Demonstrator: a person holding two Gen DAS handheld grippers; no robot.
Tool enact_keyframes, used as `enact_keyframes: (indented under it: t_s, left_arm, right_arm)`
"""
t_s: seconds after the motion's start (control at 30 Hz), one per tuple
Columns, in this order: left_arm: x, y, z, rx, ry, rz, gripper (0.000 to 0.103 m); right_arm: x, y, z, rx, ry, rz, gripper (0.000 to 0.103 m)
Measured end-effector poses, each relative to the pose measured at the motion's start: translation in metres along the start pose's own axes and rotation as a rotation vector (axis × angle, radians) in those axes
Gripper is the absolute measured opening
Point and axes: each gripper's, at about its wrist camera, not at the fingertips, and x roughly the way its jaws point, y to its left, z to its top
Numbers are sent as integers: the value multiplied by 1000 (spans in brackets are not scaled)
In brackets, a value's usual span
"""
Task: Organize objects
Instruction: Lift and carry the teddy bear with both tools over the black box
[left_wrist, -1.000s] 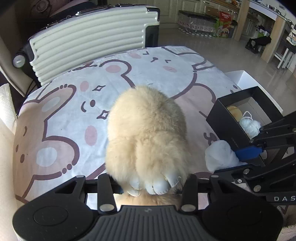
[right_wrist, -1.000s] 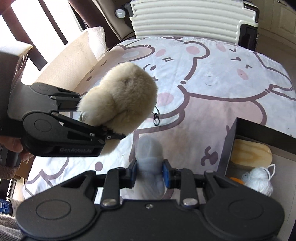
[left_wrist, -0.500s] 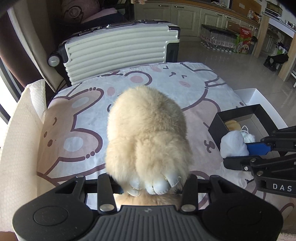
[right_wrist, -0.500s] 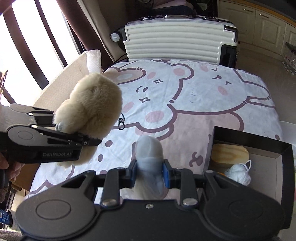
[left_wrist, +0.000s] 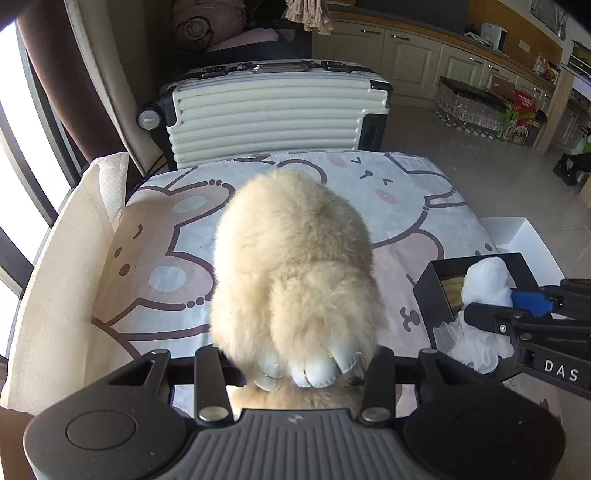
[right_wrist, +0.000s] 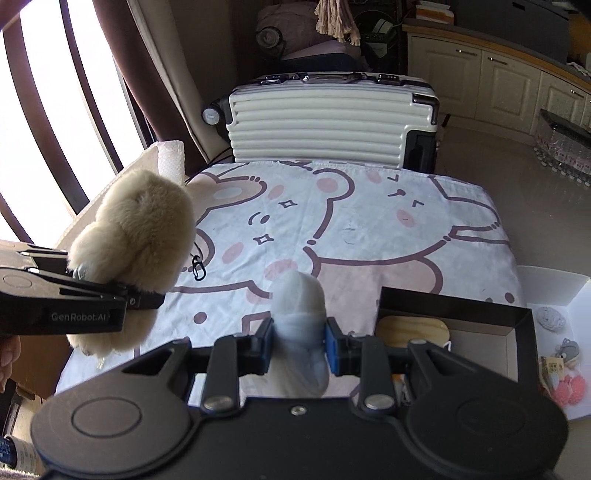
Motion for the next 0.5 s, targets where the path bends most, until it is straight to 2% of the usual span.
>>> enact_keyframes:
  t_s: [0.23,0.5]
  left_arm:
    - [-4,-2,-2,-37,-20,23,44]
    - [-4,-2,-7,-64,-32,28,44]
  right_arm:
    - [-6,-13,4,54,-27,-19,29]
    - [-5,-17,4,52,-29,-33,29]
